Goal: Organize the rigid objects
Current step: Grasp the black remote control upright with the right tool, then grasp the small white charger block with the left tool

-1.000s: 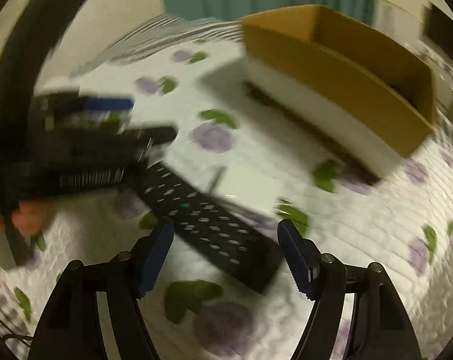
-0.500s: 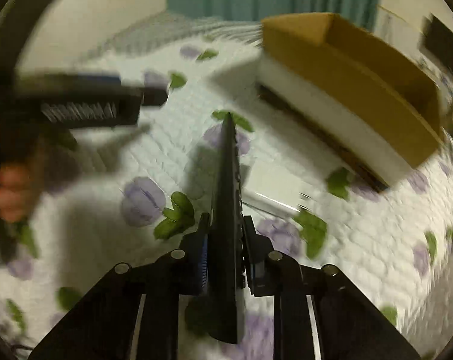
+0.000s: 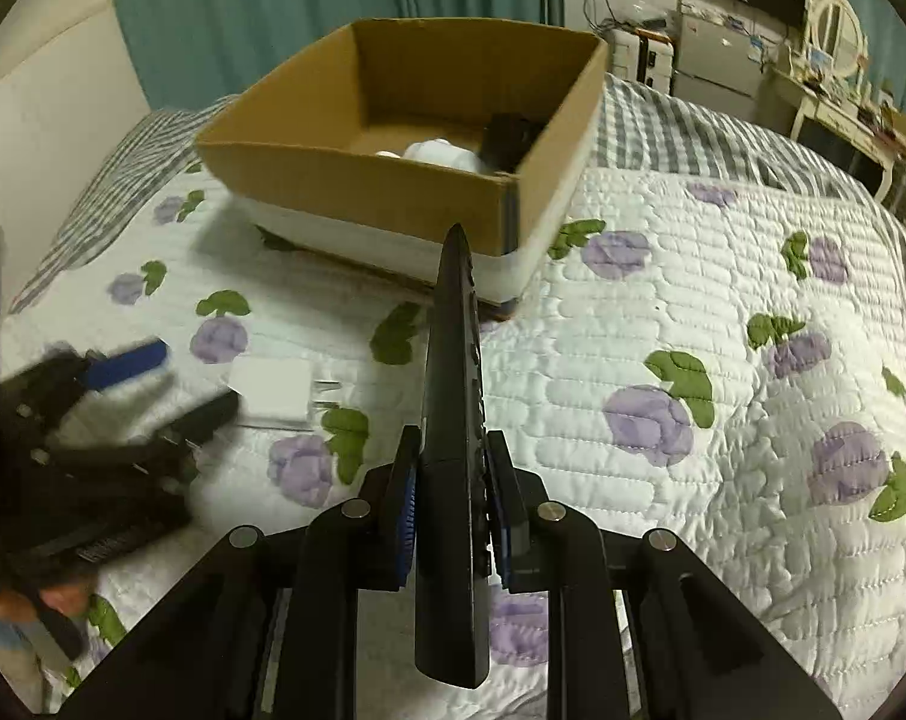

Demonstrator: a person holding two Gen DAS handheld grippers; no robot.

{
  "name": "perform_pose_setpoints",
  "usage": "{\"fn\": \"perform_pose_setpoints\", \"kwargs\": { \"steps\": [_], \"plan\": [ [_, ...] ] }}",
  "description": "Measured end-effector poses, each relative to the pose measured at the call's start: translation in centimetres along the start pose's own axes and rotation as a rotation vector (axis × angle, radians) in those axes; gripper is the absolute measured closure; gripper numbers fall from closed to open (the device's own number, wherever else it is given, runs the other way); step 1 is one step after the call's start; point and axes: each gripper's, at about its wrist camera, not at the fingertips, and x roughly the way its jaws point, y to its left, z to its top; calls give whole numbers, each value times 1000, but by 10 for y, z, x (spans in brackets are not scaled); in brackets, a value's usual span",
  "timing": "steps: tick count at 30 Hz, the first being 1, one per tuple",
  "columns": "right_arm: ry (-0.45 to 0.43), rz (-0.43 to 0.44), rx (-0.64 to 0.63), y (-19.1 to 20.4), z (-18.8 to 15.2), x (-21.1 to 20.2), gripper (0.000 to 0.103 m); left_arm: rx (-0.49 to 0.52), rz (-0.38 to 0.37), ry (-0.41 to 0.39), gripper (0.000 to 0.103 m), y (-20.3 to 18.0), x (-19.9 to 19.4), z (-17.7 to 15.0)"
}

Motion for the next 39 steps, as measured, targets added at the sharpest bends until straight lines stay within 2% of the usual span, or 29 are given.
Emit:
{"fn": "perform_pose_setpoints", "kwargs": {
  "steps": [6, 11, 17, 23, 27, 35, 39],
  "plan": [
    [13, 5, 0, -2, -2, 5, 84, 60, 26, 52, 32, -18, 29, 2],
    [16, -2, -10, -1, -4, 7, 84, 44, -3, 18, 34, -13, 27, 1],
    [-15, -24, -16, 3, -4, -4, 84, 67, 10, -47, 48, -16, 2, -3],
    [-75, -49, -30, 14, -3, -34, 84, 56, -17, -94, 49, -13, -26, -7],
    [-92, -47, -23, 20, -9, -48, 84, 7, -35, -110, 49, 4, -37, -4],
    [-168, -45, -42, 32, -5, -86, 84, -19, -62, -222, 49, 9, -93, 11],
    [-217, -35, -51, 32, 5, -107, 84, -18, -69, -289, 49, 8, -124, 29]
  ]
}}
